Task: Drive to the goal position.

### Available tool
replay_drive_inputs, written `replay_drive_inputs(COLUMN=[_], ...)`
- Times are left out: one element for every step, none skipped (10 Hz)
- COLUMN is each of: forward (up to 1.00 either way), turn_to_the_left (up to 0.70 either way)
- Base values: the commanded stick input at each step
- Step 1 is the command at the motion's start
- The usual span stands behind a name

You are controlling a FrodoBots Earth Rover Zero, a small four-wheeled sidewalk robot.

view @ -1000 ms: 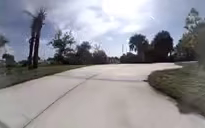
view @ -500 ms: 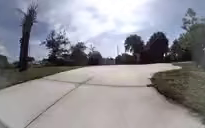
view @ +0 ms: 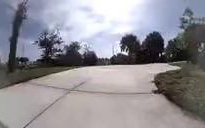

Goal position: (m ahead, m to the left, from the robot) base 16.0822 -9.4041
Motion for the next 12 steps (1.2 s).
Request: replay_drive_inputs(forward=[0.84, 0.84, 0.84, 0.84, 0.84, 0.84, 0.84, 0.84, 0.84, 0.84, 0.84, 0.84], turn_to_the_left=[0.0, 0.0, 0.0, -0.04, -0.19, -0.28, -0.34, -0.34, -0.34, -0.01, 0.0, 0.0])
